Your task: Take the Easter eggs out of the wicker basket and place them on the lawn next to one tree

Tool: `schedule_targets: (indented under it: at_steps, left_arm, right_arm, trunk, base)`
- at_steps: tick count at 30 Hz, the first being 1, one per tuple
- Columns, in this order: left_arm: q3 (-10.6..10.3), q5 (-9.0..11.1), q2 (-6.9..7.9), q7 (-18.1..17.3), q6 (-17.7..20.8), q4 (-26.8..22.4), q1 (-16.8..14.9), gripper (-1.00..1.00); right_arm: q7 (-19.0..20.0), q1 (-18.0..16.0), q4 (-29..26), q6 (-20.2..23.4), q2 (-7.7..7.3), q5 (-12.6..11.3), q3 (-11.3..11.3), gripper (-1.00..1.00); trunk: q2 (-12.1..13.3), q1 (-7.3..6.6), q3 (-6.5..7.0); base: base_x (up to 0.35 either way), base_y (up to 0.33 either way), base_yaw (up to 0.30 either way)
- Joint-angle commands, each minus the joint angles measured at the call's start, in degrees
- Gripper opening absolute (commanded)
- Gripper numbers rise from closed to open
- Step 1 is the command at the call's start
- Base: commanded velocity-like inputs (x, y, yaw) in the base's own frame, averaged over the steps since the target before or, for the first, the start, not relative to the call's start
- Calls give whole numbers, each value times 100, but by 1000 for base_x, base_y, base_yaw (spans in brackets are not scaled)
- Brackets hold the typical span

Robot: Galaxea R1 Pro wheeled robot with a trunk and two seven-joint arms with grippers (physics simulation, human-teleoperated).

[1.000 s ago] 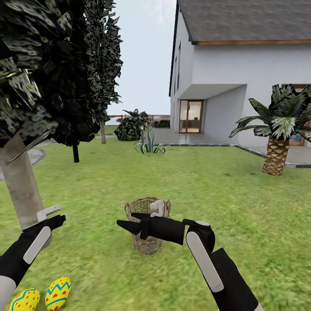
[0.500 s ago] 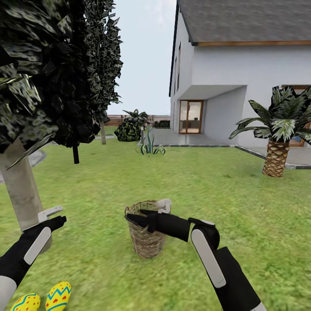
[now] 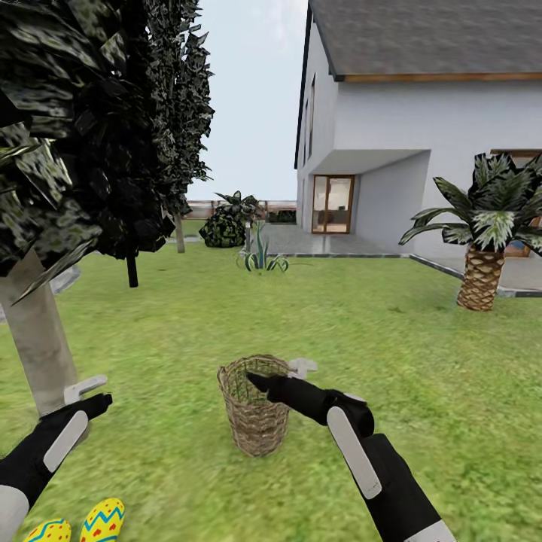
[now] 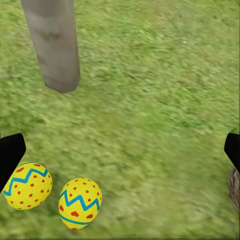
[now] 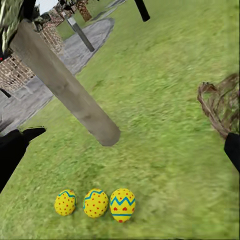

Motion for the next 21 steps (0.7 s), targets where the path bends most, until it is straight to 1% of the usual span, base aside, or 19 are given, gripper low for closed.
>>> schedule_targets:
  at_steps: [1, 2, 3, 5, 6, 8, 10, 11, 12, 13, 14, 16, 17, 21]
  left_arm:
    - [-64, 57, 8, 16, -46, 85, -3, 100]
    - [-94, 57, 8, -21, -98, 175, -3, 100]
    - [-155, 57, 7, -89, -196, 338, -3, 100]
    - [-221, 58, 7, -135, -298, 464, -3, 100]
    - [-306, 58, 7, -164, -410, 549, 0, 100]
    - [-409, 60, 5, -184, -535, 620, 2, 100]
    - [-620, 65, -11, -208, -806, 892, 7, 100]
    - [-657, 67, -25, -211, -867, 976, 7, 100]
    - [-712, 66, -96, -218, -988, 1151, 10, 100]
    - [-736, 66, -151, -221, -1053, 1243, 11, 100]
    - [-792, 64, -303, -226, -1242, 1459, 12, 100]
    - [-868, 64, -450, -229, -1465, 1684, 13, 100]
    - [-962, 65, -551, -230, -1663, 1877, 12, 100]
    - [-1115, 76, -673, -233, -1939, 2126, 9, 100]
  right_arm:
    - [-272, -12, 13, 25, 6, -2, 63, 100]
    - [-548, -18, 24, 24, 9, -3, 141, 100]
    - [-1091, -31, 40, 18, 13, -4, 296, 100]
    - [-1603, -39, 50, 10, 18, -14, 411, 100]
    - [-2050, -44, 56, 3, 29, -32, 488, 100]
    - [-2413, -47, 60, -1, 58, -44, 540, 100]
    - [-2960, -53, 91, -10, 111, -23, 590, 100]
    - [-3087, -53, 98, -15, 118, -20, 596, 100]
    - [-3376, -53, 114, -27, 127, -17, 608, 100]
    - [-3534, -53, 130, -34, 130, -17, 617, 100]
    - [-3843, -53, 217, -47, 136, -18, 636, 100]
    - [-4067, -53, 322, -55, 135, -18, 646, 100]
    - [-4211, -50, 401, -60, 132, -16, 652, 100]
    - [-4368, -46, 584, -73, 123, -16, 658, 100]
  trunk:
    - [38, -24, 12]
    - [78, -45, 30]
    - [118, -67, 48]
    - [198, -111, 83]
    - [239, -133, 101]
    - [319, -177, 137]
    - [399, -221, 173]
    - [439, -243, 191]
    - [479, -265, 209]
    - [519, -287, 227]
    - [559, -309, 245]
    - [640, -353, 281]
    - [680, -375, 299]
    - [840, -463, 371]
  base:
    - [0, 0, 0]
    - [0, 0, 0]
    - [0, 0, 0]
    - [0, 0, 0]
    - [0, 0, 0]
    - [0, 0, 0]
    - [0, 0, 0]
    - [0, 0, 0]
    - [0, 0, 0]
    - [0, 0, 0]
    - [0, 0, 0]
    - [0, 0, 0]
    - [0, 0, 0]
    - [0, 0, 0]
